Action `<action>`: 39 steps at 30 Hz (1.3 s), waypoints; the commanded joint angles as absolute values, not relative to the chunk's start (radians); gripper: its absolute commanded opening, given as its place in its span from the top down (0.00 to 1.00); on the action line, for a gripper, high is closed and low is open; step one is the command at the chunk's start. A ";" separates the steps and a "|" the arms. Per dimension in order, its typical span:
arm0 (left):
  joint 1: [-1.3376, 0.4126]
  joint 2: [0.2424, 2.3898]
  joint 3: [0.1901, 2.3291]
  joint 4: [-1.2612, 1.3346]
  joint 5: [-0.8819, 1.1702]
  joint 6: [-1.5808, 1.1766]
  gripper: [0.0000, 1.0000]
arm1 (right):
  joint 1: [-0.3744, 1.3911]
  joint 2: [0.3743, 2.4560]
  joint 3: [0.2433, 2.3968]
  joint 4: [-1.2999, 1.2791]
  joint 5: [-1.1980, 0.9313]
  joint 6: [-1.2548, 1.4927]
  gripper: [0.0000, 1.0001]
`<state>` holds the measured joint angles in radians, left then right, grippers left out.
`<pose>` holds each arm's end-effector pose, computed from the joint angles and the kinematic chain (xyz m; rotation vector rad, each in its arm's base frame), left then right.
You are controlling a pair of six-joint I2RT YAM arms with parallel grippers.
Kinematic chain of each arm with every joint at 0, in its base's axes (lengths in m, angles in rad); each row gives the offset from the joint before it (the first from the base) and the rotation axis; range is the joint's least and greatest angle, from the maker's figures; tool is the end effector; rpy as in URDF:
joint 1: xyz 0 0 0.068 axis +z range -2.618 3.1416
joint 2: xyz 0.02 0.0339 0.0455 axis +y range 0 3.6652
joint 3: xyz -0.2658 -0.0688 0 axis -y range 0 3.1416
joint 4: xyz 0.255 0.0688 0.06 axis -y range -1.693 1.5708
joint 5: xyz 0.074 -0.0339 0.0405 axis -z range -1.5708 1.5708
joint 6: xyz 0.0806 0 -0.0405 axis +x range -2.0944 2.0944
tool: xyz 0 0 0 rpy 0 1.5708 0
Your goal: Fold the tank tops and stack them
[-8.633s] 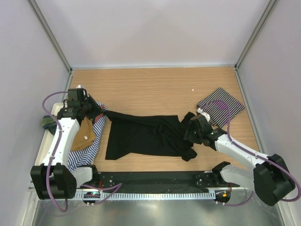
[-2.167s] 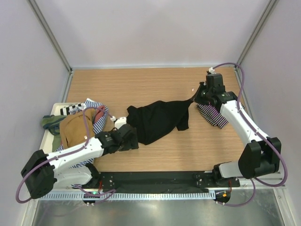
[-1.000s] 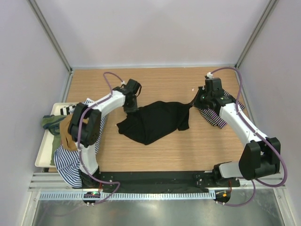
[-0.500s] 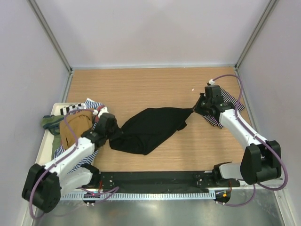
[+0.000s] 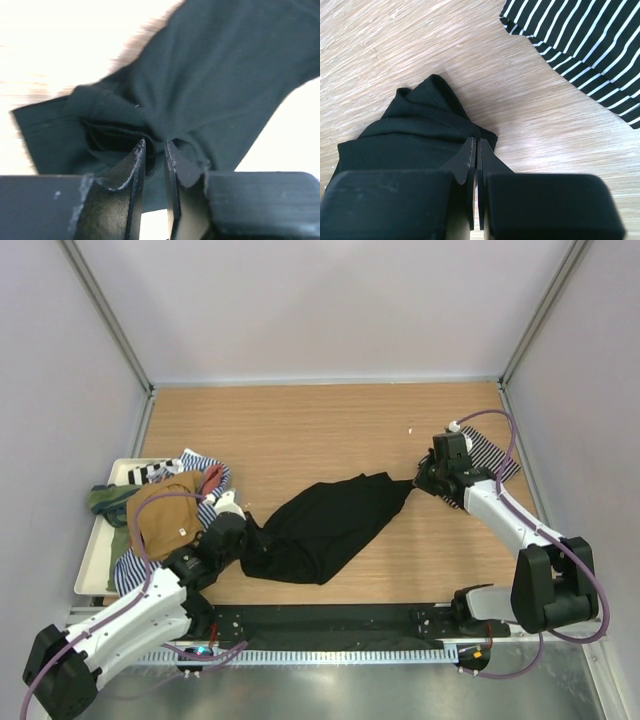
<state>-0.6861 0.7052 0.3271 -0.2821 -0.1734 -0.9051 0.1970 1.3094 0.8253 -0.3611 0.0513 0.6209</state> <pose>0.1619 -0.1146 0.1533 -0.3493 2.2797 -0.6657 0.3023 0.0561 0.1891 0.5362 2.3789 0.3107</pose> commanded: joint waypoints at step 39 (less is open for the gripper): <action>-0.650 1.997 1.574 -0.661 0.157 -0.298 1.00 | 0.199 1.226 0.793 -0.305 0.114 0.601 0.99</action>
